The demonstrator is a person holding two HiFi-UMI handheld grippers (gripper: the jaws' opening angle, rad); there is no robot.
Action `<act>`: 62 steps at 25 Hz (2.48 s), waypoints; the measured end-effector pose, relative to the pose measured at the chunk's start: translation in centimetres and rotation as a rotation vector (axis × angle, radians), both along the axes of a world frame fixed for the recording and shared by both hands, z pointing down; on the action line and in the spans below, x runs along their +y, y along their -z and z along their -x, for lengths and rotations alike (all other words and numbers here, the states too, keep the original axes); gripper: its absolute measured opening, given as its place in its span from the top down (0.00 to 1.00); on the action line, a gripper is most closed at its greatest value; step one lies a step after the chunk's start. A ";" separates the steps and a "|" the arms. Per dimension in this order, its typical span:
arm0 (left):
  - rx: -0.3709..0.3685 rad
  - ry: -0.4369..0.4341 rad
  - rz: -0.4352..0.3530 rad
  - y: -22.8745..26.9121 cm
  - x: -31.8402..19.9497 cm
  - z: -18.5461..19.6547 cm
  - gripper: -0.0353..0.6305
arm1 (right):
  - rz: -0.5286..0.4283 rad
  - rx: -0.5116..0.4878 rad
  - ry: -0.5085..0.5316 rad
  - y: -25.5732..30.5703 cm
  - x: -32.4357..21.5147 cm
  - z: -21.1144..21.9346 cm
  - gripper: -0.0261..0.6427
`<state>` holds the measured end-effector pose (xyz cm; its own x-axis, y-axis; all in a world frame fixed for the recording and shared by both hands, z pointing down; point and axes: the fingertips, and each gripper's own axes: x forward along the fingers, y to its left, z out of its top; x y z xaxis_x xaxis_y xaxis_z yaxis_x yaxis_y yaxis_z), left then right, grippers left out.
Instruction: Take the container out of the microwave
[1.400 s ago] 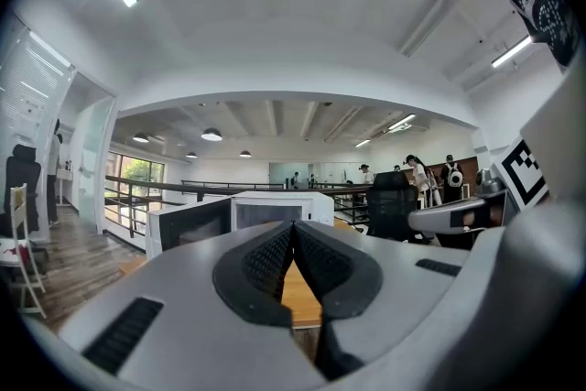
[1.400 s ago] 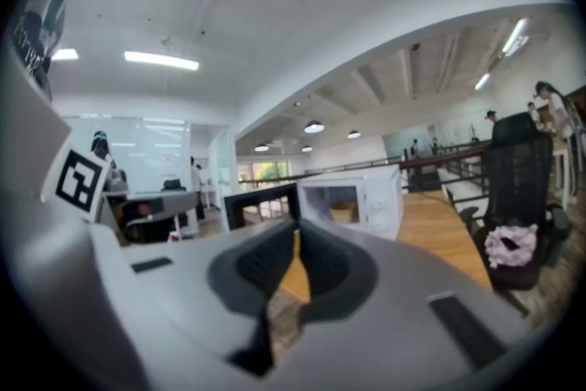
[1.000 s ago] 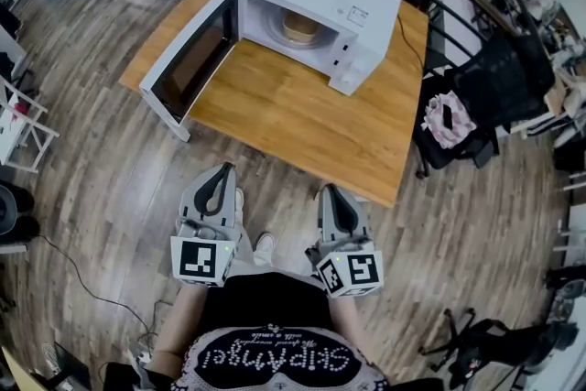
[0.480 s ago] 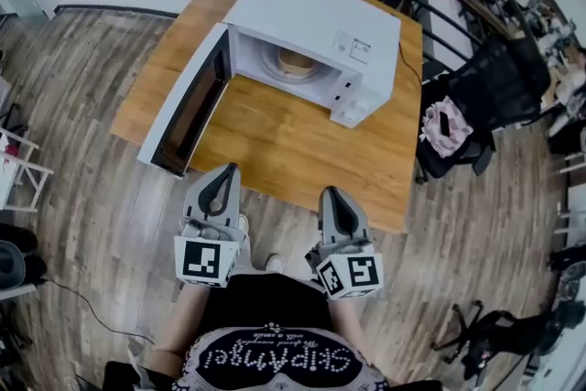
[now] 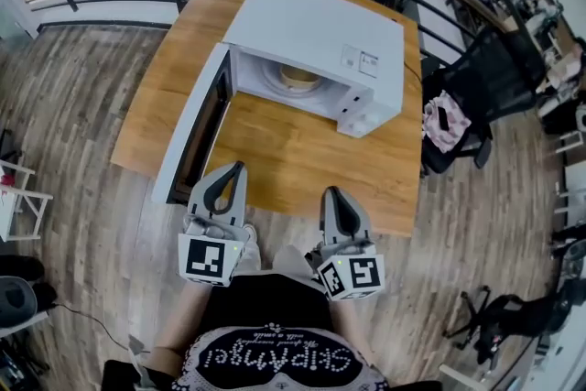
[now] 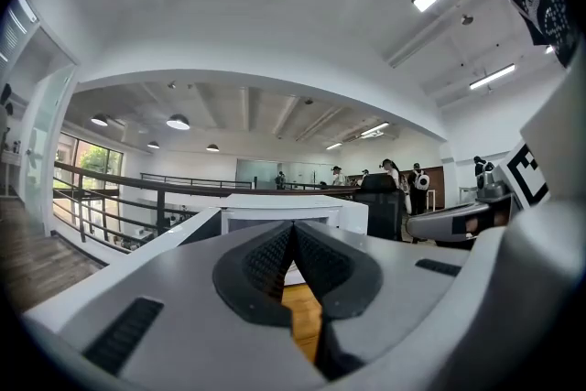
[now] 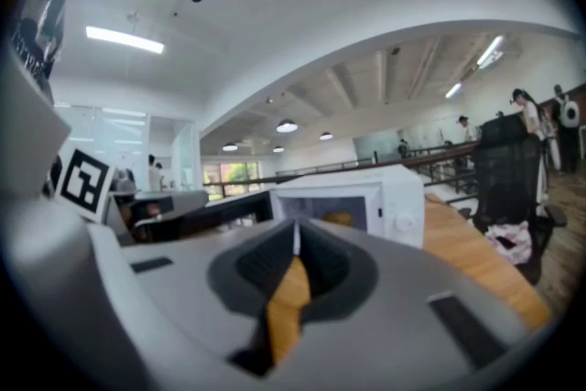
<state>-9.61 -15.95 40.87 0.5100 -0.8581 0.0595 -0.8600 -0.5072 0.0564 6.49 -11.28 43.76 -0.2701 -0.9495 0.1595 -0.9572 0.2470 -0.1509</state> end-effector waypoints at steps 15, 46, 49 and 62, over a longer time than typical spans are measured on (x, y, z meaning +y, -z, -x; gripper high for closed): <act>0.007 0.001 0.005 0.1 -0.1 2.1 0.91 | -0.003 0.016 0.021 0.4 -0.2 2.7 0.90; 0.017 0.050 -0.002 0.8 -7.4 -1.4 0.91 | -0.017 0.022 0.079 0.7 -8.4 -1.1 0.90; 0.012 0.030 0.004 0.9 -8.0 -1.2 0.91 | -0.010 0.026 0.064 0.6 -8.7 -0.7 0.90; 0.014 -0.002 0.037 -0.1 -8.6 -0.4 0.91 | -0.006 0.242 0.137 -0.9 -11.1 1.7 0.78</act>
